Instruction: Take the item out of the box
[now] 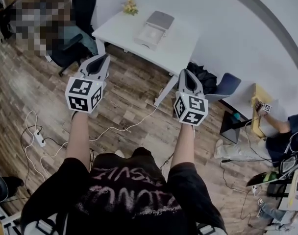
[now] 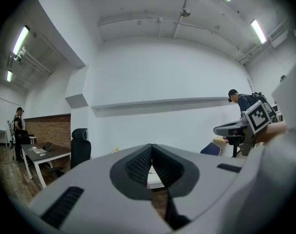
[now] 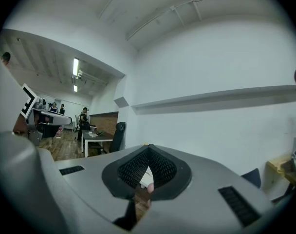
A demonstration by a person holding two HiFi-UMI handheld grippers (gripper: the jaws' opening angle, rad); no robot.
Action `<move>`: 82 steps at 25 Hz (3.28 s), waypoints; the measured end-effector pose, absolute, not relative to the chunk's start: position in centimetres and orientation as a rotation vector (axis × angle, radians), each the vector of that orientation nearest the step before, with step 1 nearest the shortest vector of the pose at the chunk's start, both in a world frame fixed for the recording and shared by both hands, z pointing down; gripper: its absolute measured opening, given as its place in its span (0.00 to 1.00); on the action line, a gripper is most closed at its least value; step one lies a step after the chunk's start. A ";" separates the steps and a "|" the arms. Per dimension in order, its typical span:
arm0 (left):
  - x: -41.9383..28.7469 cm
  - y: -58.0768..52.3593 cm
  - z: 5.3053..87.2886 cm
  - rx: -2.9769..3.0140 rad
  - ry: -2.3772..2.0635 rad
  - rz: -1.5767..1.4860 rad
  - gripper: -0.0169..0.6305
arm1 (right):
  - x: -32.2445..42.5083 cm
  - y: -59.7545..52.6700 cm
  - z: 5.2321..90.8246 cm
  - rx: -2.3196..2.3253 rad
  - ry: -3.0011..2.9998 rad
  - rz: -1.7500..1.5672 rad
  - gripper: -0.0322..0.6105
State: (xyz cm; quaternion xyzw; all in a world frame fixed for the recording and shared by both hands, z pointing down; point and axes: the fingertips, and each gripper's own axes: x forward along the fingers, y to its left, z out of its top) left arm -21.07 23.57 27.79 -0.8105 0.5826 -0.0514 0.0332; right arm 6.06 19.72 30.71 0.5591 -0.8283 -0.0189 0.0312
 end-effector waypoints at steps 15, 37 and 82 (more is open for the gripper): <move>-21.2 18.9 28.7 -2.518 1.768 -0.185 0.03 | 6.2 15.5 32.0 1.744 -2.532 -0.025 0.06; -18.0 1.7 31.0 -2.514 1.789 -0.316 0.03 | 9.0 -2.4 35.1 1.702 -2.542 0.059 0.06; -17.6 -25.0 33.2 -2.610 1.744 -0.327 0.03 | 9.0 -27.3 37.2 1.735 -2.458 0.096 0.06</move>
